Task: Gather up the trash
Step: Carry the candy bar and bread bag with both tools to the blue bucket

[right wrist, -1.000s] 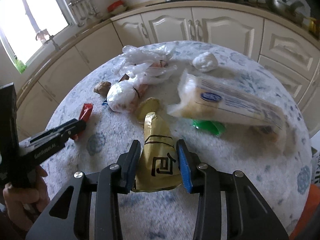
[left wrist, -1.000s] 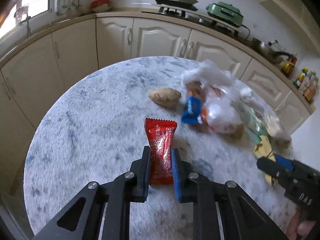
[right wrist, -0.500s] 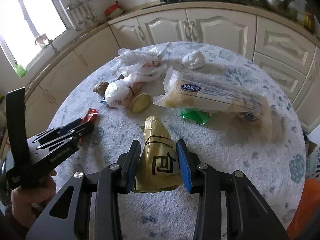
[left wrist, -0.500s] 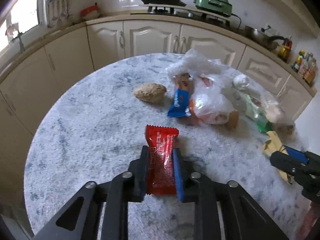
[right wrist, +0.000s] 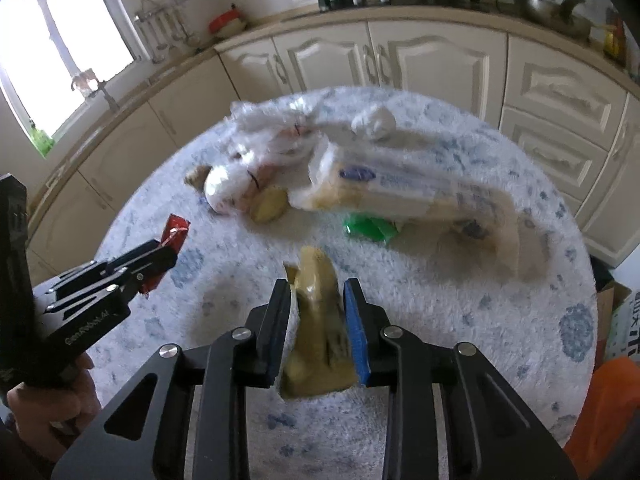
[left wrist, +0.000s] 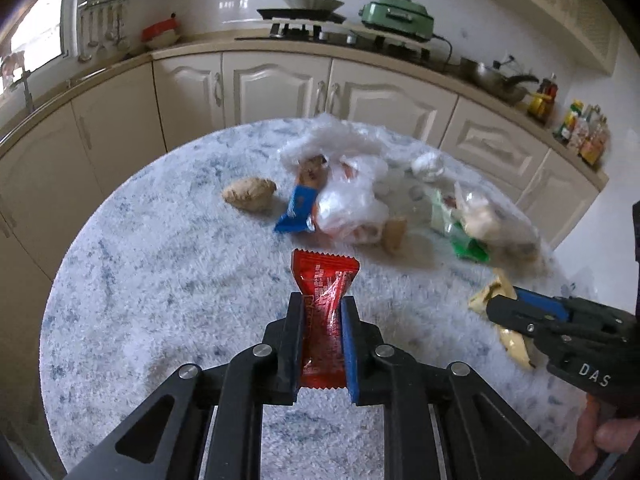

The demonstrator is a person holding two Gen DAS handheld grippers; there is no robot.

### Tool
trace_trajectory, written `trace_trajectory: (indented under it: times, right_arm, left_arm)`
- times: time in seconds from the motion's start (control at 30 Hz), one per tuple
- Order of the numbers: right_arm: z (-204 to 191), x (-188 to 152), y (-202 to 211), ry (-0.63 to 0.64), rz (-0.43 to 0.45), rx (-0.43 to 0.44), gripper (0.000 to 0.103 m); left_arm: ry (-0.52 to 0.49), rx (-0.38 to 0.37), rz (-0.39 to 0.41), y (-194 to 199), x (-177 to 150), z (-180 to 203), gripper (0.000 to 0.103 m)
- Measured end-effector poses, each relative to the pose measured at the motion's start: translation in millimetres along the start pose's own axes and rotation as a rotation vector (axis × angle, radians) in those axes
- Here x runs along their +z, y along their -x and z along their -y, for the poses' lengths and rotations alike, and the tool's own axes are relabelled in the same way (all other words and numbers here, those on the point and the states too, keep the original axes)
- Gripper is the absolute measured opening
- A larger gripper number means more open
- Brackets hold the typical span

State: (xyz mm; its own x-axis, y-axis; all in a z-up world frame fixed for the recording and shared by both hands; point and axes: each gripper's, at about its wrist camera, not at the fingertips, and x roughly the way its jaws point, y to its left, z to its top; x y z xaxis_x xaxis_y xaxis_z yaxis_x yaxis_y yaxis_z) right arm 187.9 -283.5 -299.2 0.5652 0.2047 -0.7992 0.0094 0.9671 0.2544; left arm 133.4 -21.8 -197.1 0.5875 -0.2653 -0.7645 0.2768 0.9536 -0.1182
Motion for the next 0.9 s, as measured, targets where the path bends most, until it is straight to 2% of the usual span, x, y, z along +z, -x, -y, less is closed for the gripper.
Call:
trace_trajectory:
  times: [0.13, 0.2, 0.3, 0.43, 0.9]
  right_arm:
    - [-8.9, -4.1, -10.6, 0.054, -0.033, -0.025, 0.037]
    - [-15.3, -5.6, -11.0, 0.097, -0.030, -0.058, 0.035]
    - [-10.3, -6.1, -6.5, 0.069, -0.028, -0.021, 0.032]
    - [-2.9, -8.2, 8.4, 0.022, 0.013, 0.041, 0.032]
    - [29.2, 6.4, 83.3, -0.058, 0.177, 0.024, 0.032]
  left_arm:
    - [0.003, 0.005, -0.032, -7.0, -6.8, 7.8, 0.013]
    - [0.013, -0.001, -0.039, -6.9, -7.6, 8.7, 0.013]
    - [0.021, -0.009, -0.027, -1.9, -8.2, 11.8, 0.013]
    - [0.021, -0.017, -0.002, 8.2, -7.2, 14.9, 0.013]
    - [-0.050, -0.084, 0.136, 67.7, 21.8, 55.6, 0.013]
